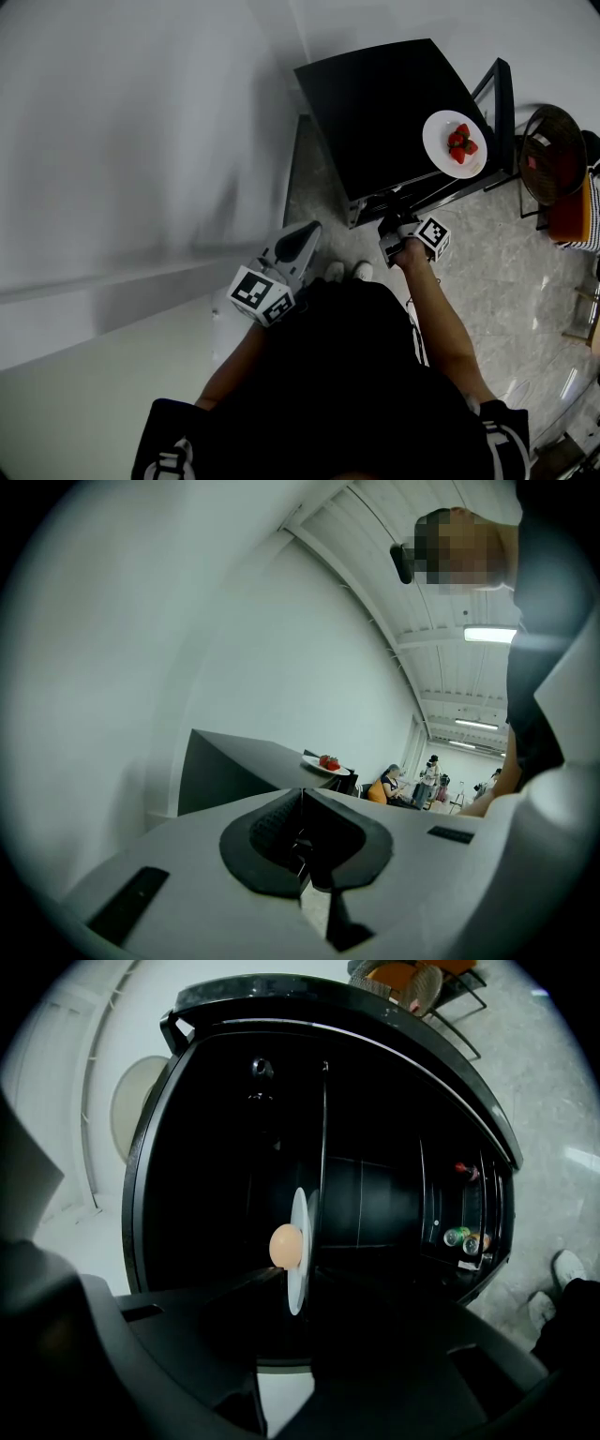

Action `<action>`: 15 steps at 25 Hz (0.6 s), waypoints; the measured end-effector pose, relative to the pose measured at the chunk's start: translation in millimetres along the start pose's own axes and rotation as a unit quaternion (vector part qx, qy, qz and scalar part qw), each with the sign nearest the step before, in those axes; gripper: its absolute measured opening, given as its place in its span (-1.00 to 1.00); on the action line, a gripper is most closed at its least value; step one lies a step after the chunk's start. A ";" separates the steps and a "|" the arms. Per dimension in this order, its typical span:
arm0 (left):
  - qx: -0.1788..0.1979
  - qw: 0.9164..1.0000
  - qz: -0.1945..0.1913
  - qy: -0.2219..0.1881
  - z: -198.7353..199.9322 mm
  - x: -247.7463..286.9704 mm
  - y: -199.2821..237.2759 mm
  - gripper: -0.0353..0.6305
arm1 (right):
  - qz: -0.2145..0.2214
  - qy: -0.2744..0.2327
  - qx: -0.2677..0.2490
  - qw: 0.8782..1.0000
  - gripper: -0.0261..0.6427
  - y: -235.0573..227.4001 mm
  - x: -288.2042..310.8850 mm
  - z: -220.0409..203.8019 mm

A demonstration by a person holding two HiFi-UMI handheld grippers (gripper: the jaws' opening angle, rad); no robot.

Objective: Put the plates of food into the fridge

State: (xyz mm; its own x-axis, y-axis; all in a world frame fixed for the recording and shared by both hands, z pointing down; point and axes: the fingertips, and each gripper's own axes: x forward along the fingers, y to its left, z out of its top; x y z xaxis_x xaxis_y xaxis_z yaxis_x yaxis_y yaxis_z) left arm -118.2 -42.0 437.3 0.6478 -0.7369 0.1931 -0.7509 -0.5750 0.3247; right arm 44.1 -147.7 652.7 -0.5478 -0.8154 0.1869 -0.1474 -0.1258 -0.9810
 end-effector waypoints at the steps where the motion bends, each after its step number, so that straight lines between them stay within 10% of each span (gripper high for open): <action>1: 0.001 1.000 0.000 0.000 0.2 0.3 -0.6 -0.82 | -0.002 0.003 -0.010 1.000 -0.62 0.5 -2.9 -0.2; 15: -0.006 1.000 -0.027 -0.003 -9.3 8.6 -10.9 -0.82 | -0.015 0.029 -0.240 0.970 -0.62 39.2 -59.0 -5.5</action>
State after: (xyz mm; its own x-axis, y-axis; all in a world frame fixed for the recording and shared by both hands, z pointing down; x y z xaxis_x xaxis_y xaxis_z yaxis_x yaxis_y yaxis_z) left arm -103.2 -38.8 444.0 0.6859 -0.7078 0.1688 -0.7137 -0.6090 0.3460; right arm 66.1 -101.4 603.5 -0.5807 -0.7803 0.2322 -0.5239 0.1399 -0.8402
